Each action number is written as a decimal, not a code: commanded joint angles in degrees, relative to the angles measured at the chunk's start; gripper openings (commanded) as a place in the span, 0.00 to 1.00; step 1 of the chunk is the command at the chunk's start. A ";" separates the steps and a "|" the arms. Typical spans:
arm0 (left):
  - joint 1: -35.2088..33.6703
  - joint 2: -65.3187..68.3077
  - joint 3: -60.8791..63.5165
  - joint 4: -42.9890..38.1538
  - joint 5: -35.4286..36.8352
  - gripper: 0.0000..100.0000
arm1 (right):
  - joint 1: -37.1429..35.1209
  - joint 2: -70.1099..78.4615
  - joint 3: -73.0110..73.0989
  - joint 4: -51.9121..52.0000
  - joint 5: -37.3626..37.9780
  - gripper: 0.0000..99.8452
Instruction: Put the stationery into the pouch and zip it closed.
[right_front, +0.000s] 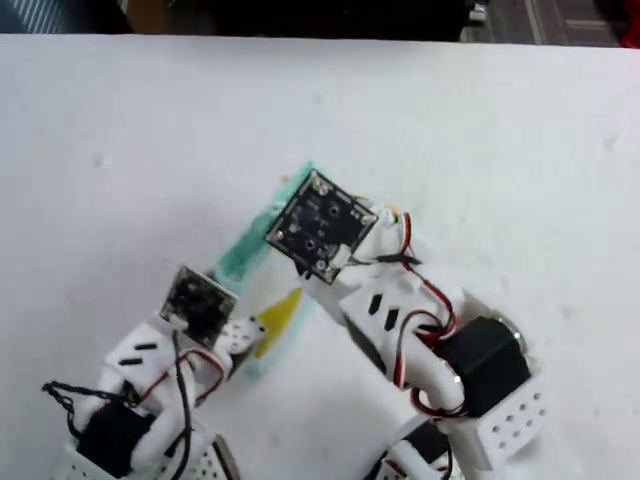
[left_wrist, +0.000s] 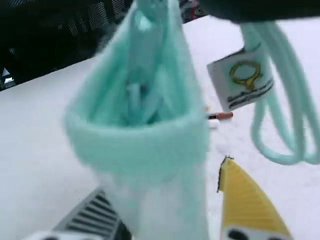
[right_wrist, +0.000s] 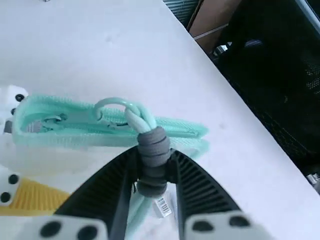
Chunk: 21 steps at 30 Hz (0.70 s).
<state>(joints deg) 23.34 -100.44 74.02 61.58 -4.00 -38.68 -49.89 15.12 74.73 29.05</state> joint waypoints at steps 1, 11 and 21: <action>-0.04 -0.13 -1.67 0.26 -3.69 0.23 | -3.91 -0.66 0.26 2.68 -0.35 0.02; -0.04 -0.13 -5.10 -1.49 1.32 0.17 | -4.44 -0.66 0.26 7.69 -0.26 0.02; 0.04 -0.13 0.53 -5.54 1.41 0.13 | -2.86 -0.66 0.18 -1.45 -0.26 0.02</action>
<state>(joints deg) 23.34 -100.00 73.14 60.18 -3.21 -42.64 -49.98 15.65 76.75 28.97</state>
